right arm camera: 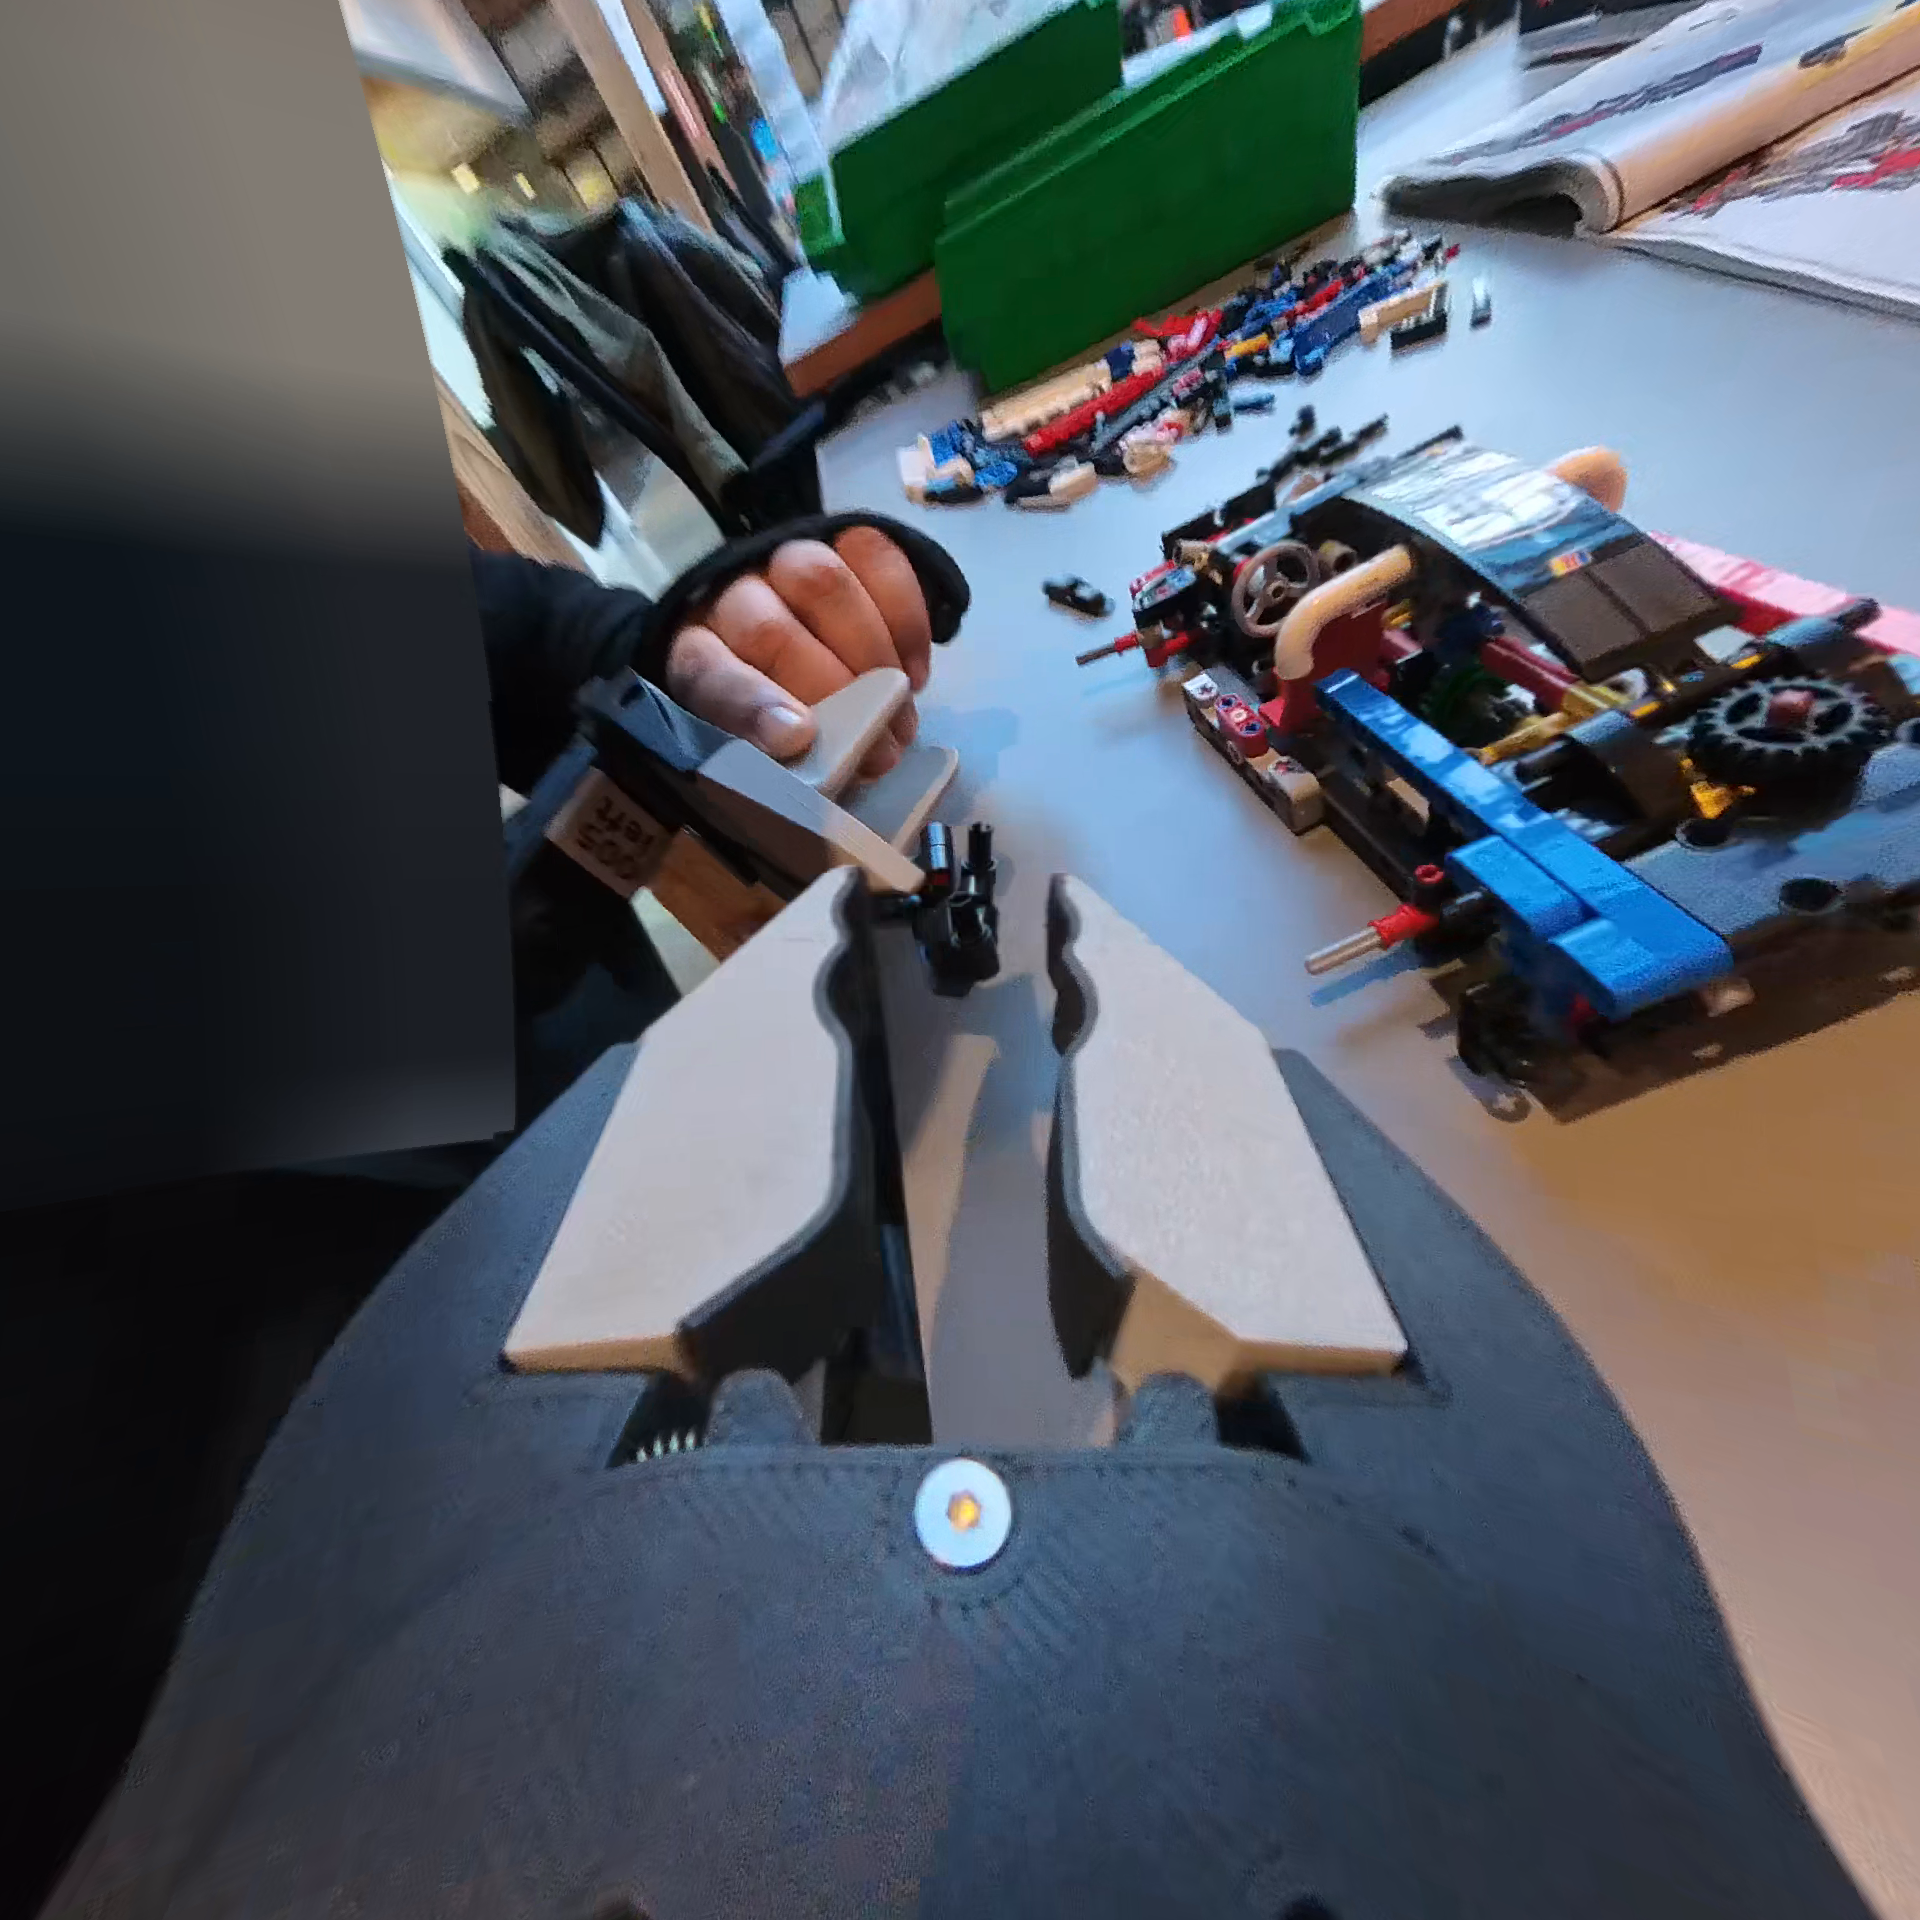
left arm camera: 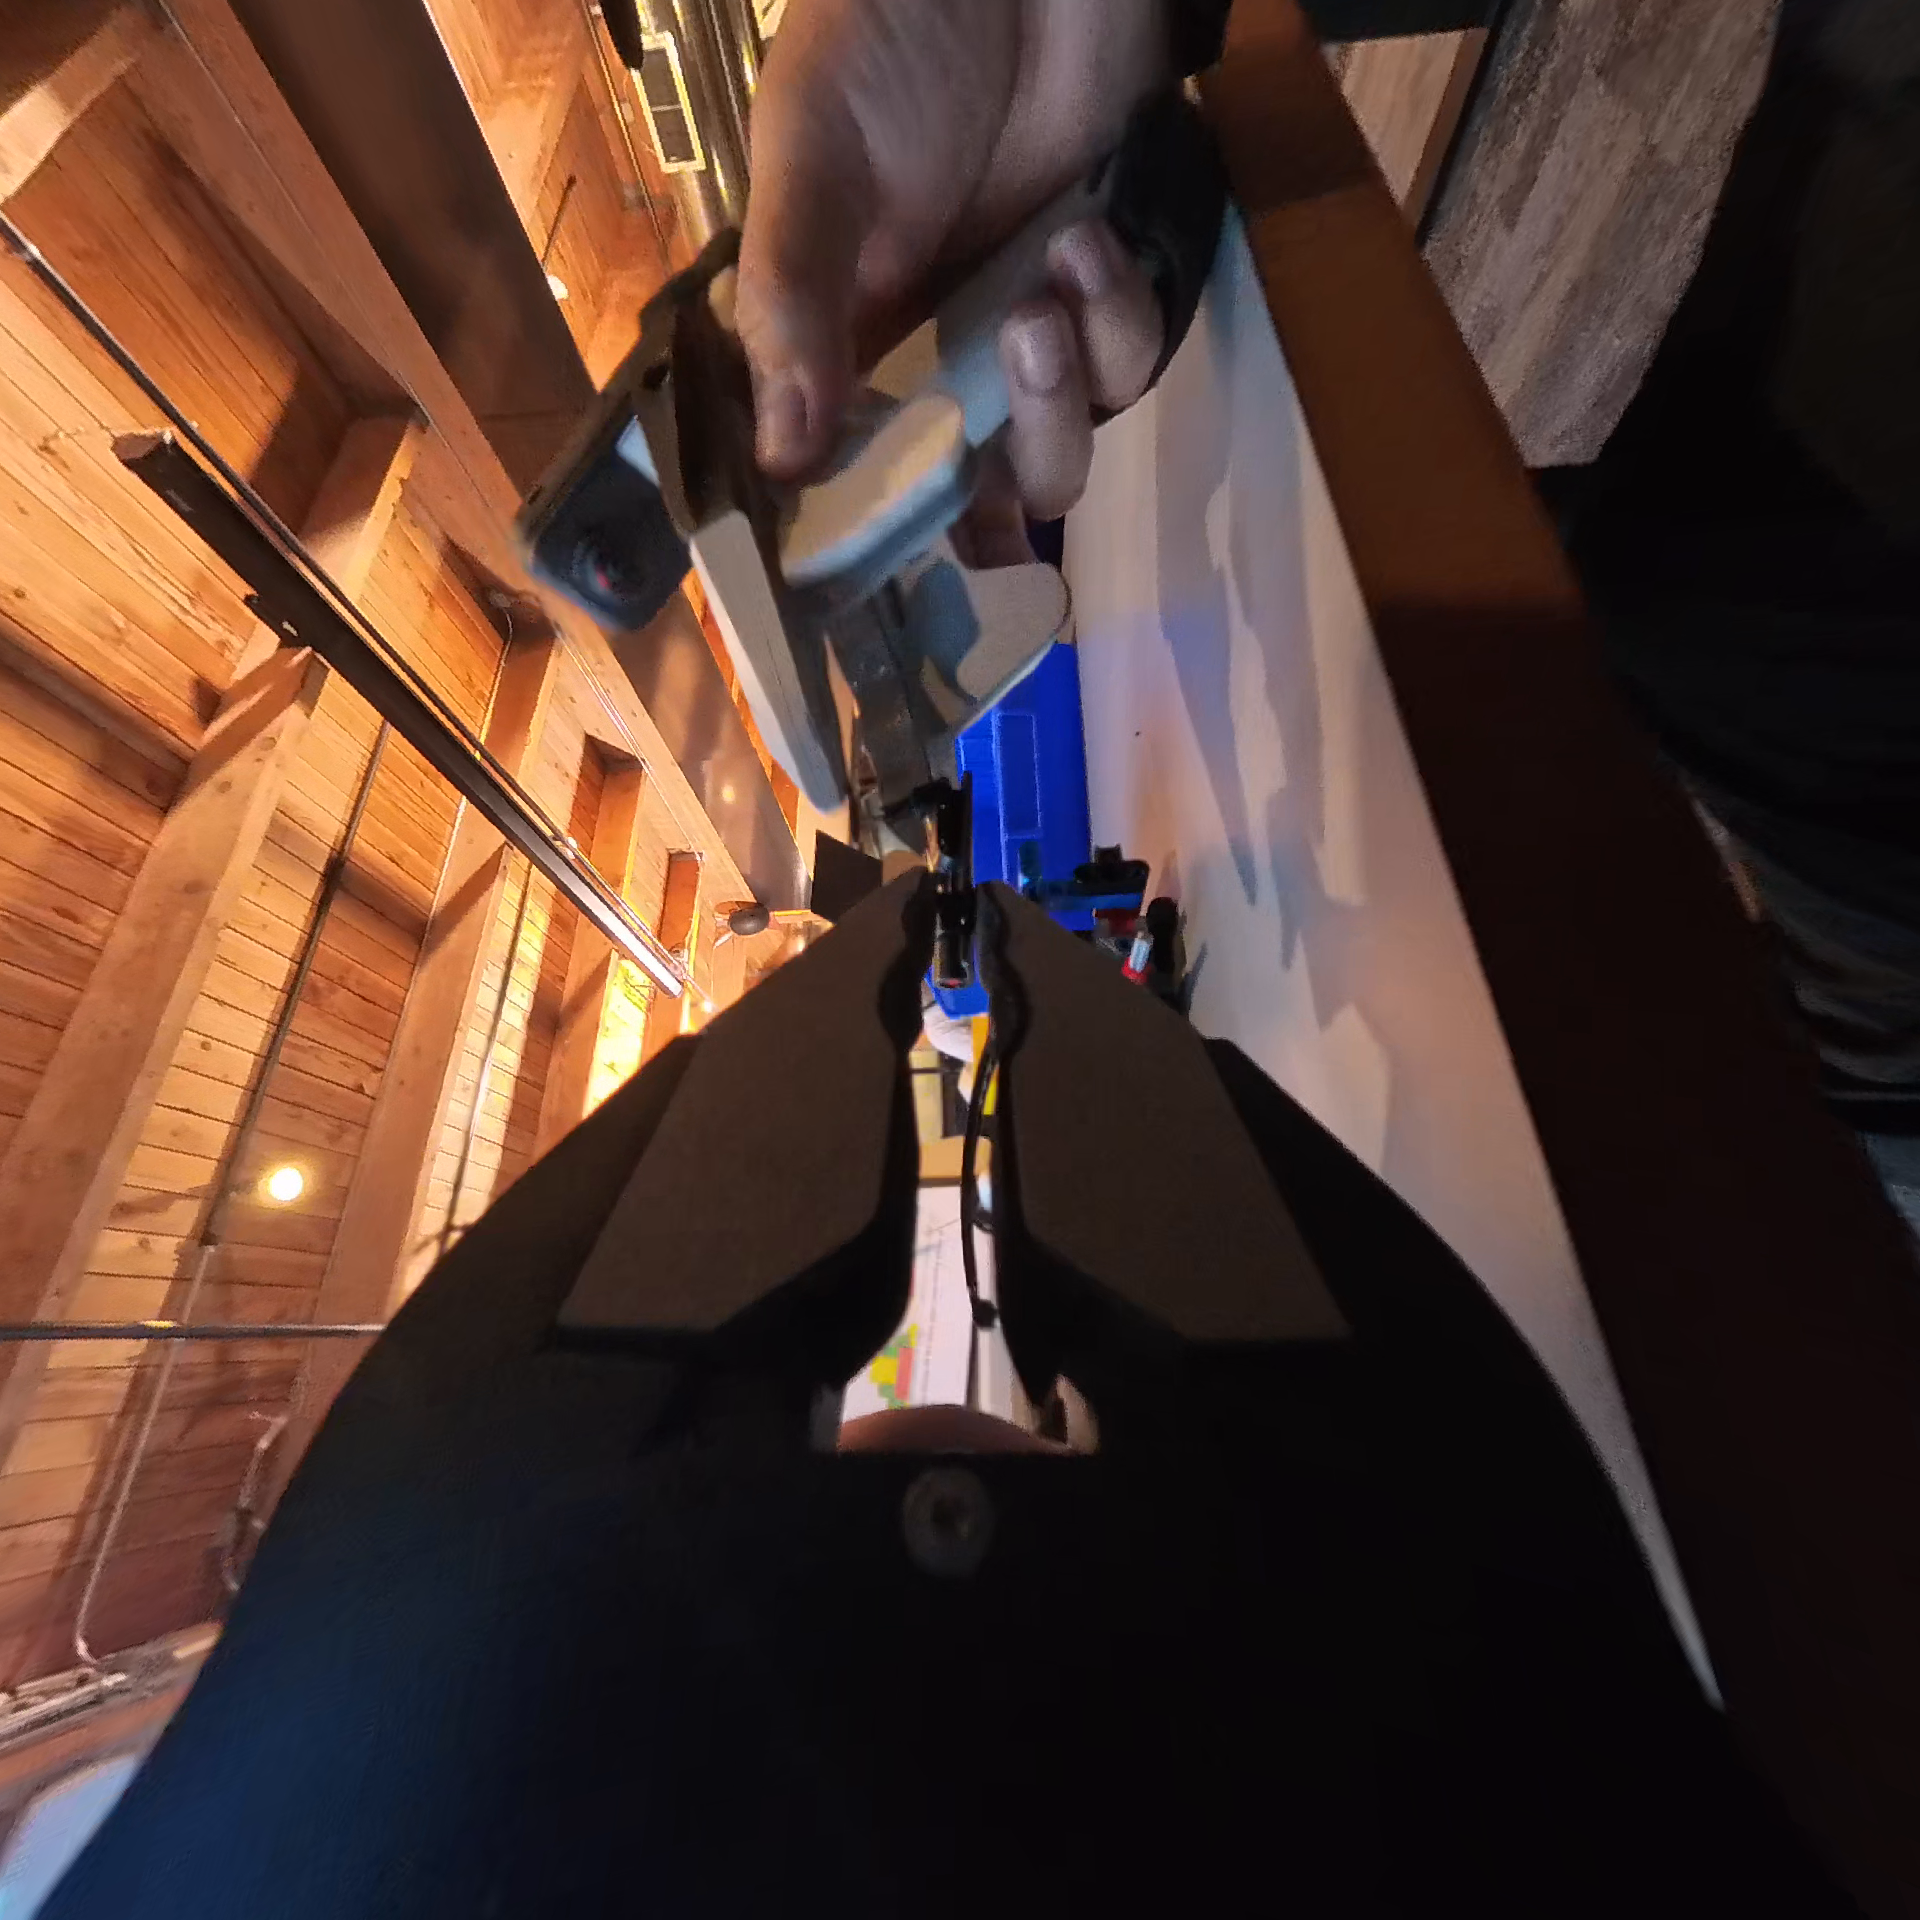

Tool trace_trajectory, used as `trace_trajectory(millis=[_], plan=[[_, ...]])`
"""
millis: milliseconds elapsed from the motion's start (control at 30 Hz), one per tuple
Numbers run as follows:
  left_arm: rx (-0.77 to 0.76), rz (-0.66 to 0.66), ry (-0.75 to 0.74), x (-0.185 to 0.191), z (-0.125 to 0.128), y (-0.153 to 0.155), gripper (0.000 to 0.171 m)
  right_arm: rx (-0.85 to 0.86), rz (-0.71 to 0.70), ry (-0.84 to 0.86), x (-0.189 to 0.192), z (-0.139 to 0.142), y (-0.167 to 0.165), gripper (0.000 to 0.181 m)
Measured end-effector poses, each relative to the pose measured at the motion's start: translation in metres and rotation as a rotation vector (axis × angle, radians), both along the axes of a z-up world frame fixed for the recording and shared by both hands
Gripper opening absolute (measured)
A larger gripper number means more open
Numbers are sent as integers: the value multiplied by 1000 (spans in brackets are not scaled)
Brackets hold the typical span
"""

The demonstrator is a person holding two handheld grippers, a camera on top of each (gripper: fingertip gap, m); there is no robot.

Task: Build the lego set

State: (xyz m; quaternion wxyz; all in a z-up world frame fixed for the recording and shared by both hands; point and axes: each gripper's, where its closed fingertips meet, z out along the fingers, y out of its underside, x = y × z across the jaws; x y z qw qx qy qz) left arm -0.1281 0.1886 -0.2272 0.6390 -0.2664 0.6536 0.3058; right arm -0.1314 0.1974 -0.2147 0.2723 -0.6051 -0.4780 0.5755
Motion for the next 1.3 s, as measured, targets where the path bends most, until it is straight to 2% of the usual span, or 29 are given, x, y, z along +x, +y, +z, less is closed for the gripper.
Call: trace_trajectory(millis=[33,133,267,367,433,533,733,900,1100,1167,1267,1300], plan=[[-18,6,-27,-2,3,2,2,-25,6,38,5,5,2,35],[-78,30,-124,-11,15,11,3,14,4,74,15,10,5,36],[-91,17,-143,-10,16,10,2,137,-23,30,6,4,1,60],[-110,-9,-162,-6,18,6,3,96,21,9,-5,1,-6,63],[-141,-30,-190,-5,20,4,3,23,39,40,-10,6,-6,59],[-163,-39,-199,-4,20,3,3,-19,96,65,-12,9,-13,35],[-178,-66,-180,1,16,-1,3,-5,103,42,-17,6,-16,33],[-247,-84,-232,-2,19,-1,3,150,45,45,-18,6,-13,21],[-336,-97,-268,-3,18,1,2,287,-5,26,-19,3,-10,19],[-382,-99,-295,-5,19,3,3,294,-12,23,-19,3,-9,20],[-551,-142,-382,-7,19,5,3,277,9,8,-13,0,-7,51],[-627,-172,-426,-8,21,5,3,280,13,35,-8,4,-7,51]])
